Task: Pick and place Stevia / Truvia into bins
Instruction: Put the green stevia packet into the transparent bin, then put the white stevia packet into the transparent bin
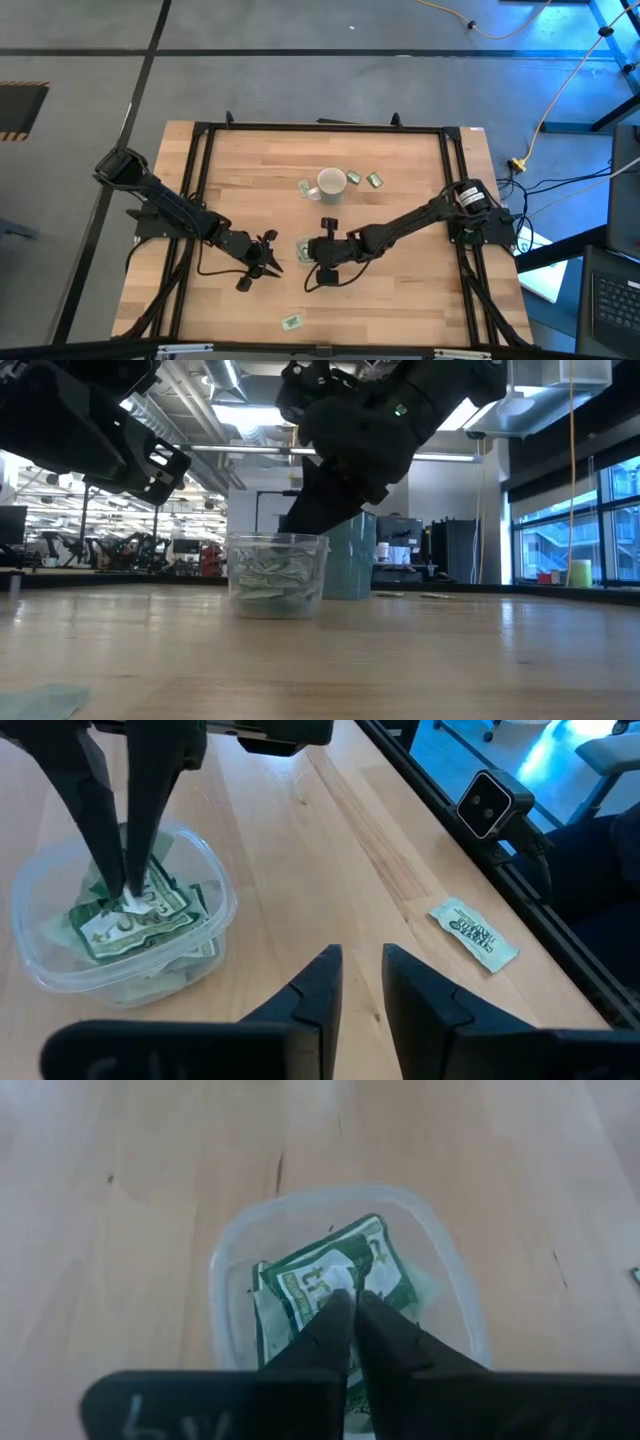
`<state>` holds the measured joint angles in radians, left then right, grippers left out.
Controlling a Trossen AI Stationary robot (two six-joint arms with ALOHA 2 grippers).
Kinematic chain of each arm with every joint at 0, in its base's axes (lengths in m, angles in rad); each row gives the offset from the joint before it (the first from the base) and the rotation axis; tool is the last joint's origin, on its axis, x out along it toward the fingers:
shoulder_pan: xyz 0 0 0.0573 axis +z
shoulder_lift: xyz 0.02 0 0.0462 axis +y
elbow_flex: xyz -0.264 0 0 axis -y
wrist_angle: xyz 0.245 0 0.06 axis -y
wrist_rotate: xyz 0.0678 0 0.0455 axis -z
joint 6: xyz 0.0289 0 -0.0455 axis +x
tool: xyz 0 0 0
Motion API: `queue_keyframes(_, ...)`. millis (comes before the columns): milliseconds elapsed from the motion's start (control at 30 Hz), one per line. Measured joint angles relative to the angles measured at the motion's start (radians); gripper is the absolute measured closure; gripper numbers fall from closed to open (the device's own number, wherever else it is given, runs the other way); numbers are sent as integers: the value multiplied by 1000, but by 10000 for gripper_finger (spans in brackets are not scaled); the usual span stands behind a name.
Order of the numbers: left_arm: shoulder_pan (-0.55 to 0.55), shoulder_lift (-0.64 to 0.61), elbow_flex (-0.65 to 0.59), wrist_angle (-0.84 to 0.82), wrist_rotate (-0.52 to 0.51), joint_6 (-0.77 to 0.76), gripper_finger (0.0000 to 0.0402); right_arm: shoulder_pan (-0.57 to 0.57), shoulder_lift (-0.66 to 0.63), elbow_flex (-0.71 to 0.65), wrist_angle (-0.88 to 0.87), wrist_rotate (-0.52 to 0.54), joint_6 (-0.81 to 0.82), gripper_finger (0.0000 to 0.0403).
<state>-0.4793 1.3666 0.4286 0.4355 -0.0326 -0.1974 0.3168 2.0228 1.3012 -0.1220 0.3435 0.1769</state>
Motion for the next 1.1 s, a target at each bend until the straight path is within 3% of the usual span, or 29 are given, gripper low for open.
queue_keyframes(400, 0, 0, 0, 4, 5, 18, 333, 35, -36, 113, -97, 3, -18, 268)
queue_keyframes(533, -13, 0, 0, 67, 9, 149, 326, 99, -107, 98, -153, 41, -23, 263)
queue_keyframes(700, -49, 0, 0, 203, 72, 318, 303, 183, -220, 9, -184, 186, 65, 262)
queue_keyframes(900, -58, 1, 0, 262, 78, 333, 270, 275, -281, -52, -189, 217, 205, 262)
queue_keyframes(1100, -58, 1, 0, 310, 118, 333, 262, 316, -286, -63, -193, 277, 263, 262)
